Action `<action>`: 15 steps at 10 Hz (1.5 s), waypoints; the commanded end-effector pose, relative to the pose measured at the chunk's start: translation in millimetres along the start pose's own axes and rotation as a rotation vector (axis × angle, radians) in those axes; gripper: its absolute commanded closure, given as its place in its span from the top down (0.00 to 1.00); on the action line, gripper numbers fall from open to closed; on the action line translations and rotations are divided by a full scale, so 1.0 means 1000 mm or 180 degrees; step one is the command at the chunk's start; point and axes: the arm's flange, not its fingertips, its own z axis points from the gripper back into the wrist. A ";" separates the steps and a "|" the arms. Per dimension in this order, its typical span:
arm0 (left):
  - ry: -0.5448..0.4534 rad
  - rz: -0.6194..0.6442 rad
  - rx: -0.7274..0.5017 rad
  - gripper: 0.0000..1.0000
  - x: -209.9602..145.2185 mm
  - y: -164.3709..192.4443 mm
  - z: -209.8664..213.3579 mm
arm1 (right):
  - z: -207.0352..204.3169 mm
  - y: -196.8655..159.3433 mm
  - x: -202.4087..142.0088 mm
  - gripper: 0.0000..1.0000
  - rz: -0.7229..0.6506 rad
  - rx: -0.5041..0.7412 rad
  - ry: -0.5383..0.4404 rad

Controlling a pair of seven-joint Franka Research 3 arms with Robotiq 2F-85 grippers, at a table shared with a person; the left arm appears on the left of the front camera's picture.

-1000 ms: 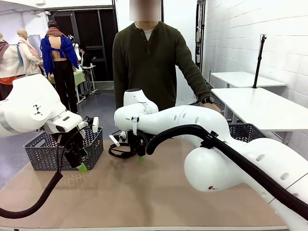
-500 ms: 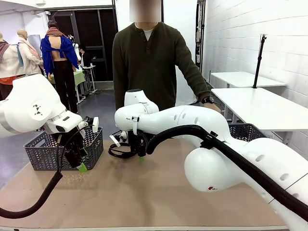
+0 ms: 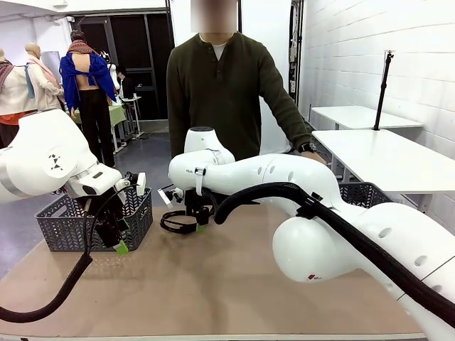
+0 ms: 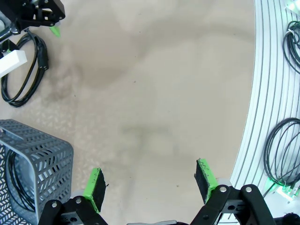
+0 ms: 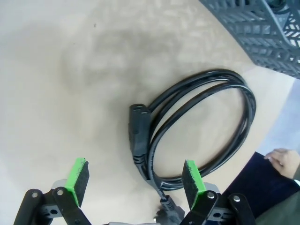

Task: Organize the cables according to human instructions.
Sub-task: Pick up a bundle of cables and place it in the basket indicated by the human.

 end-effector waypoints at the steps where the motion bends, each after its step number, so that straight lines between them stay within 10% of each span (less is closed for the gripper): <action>1: 0.0028 0.0001 0.0004 1.00 0.001 0.000 0.002 | -0.012 -0.041 0.001 1.00 0.0006 0.0054 -0.0043; 15: 0.0028 0.0001 0.0004 1.00 0.001 0.000 0.002 | -0.037 -0.052 0.000 1.00 -0.0050 0.0406 0.0133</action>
